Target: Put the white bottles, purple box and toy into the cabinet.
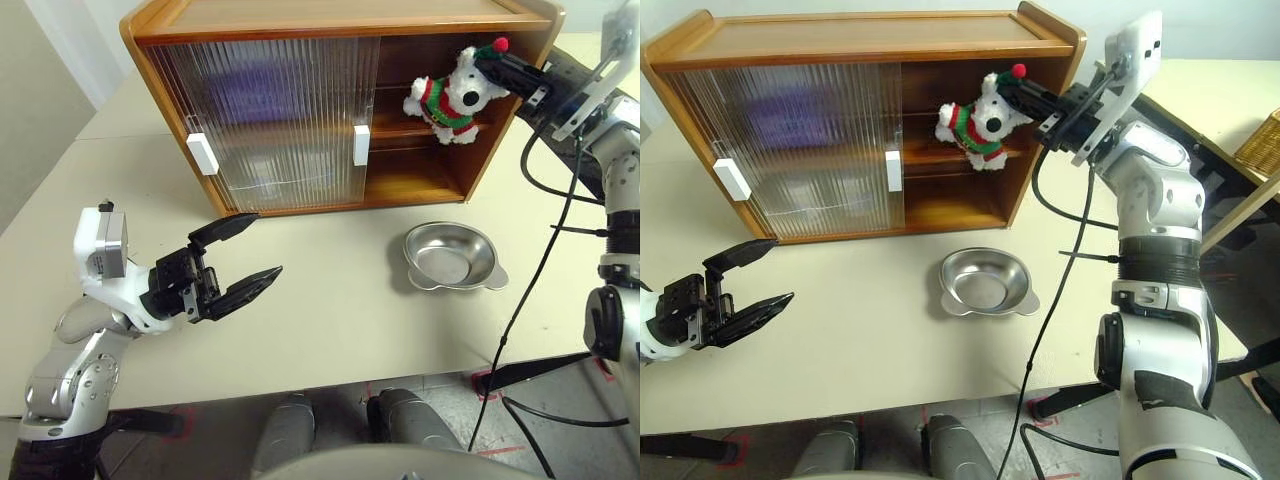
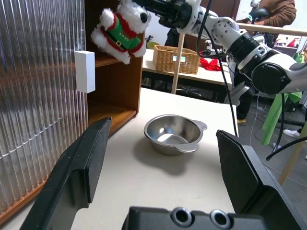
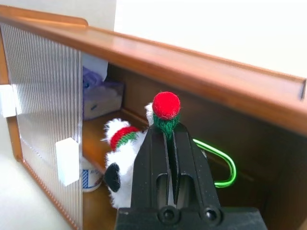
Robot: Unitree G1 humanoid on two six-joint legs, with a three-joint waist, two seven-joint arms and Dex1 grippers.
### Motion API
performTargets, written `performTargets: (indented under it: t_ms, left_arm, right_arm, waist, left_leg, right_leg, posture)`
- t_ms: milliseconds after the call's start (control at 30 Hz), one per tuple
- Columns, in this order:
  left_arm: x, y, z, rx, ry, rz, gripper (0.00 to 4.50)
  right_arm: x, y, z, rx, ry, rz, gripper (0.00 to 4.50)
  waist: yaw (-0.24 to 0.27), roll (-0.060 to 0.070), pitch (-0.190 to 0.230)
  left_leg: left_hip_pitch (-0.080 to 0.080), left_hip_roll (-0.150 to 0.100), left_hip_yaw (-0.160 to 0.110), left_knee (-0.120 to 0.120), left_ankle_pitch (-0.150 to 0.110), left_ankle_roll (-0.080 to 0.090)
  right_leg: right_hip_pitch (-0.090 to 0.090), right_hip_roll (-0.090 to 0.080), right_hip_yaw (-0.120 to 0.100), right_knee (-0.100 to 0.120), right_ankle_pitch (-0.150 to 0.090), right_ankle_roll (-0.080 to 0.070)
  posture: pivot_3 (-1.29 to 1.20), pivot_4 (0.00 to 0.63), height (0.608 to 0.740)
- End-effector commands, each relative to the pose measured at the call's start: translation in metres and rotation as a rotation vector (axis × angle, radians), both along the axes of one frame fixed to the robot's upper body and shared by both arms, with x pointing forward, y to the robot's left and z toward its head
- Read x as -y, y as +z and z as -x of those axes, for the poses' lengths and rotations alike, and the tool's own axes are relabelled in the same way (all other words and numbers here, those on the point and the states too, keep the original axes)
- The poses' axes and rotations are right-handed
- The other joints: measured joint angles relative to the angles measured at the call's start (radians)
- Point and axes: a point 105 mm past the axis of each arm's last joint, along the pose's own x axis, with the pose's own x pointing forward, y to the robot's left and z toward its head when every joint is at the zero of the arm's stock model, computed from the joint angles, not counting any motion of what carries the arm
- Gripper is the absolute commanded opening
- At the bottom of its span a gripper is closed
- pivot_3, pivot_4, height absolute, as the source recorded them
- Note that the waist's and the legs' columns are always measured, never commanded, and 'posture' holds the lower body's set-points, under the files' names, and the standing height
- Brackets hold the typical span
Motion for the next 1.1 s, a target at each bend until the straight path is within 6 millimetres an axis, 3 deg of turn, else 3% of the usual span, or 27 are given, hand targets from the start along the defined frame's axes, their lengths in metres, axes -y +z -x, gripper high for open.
performTargets:
  t_ms: [33,267,533,1100]
  left_arm:
    - [0.000,0.000,0.000,0.005,0.009,-0.016,4.50]
    - [0.000,-0.001,0.001,0.005,0.021,-0.013,4.50]
    - [0.000,0.000,0.001,0.005,0.024,-0.014,4.50]
    - [0.000,0.000,0.002,0.004,0.028,-0.015,4.50]
  right_arm:
    - [-0.001,0.001,-0.005,0.013,-0.019,0.015,0.02]
    - [-0.006,-0.007,-0.025,0.007,-0.096,0.062,0.02]
    - [-0.019,-0.013,-0.041,0.005,-0.150,0.095,0.02]
    - [-0.036,0.001,-0.046,-0.023,-0.097,-0.078,0.02]
  waist:
    - [0.000,0.000,0.000]
    - [0.002,0.000,0.000]
    - [-0.001,0.001,0.000]
    - [-0.015,0.003,0.001]
  left_leg:
    - [0.000,0.000,0.000,0.000,0.000,0.000]
    - [0.000,0.002,-0.003,0.000,0.000,0.000]
    - [0.000,0.005,-0.002,-0.001,0.000,0.000]
    - [0.000,0.006,-0.002,-0.003,0.002,0.003]
  right_leg:
    - [0.000,0.000,0.000,0.000,0.000,0.000]
    - [-0.001,-0.001,0.000,0.000,0.004,0.003]
    - [-0.002,-0.001,0.000,0.000,0.004,-0.004]
    - [-0.005,0.002,0.002,0.000,0.007,-0.007]
  posture:
    - [0.01,0.062,0.740]
    - [0.02,0.065,0.740]
    - [0.02,0.070,0.740]
    - [0.03,0.069,0.740]
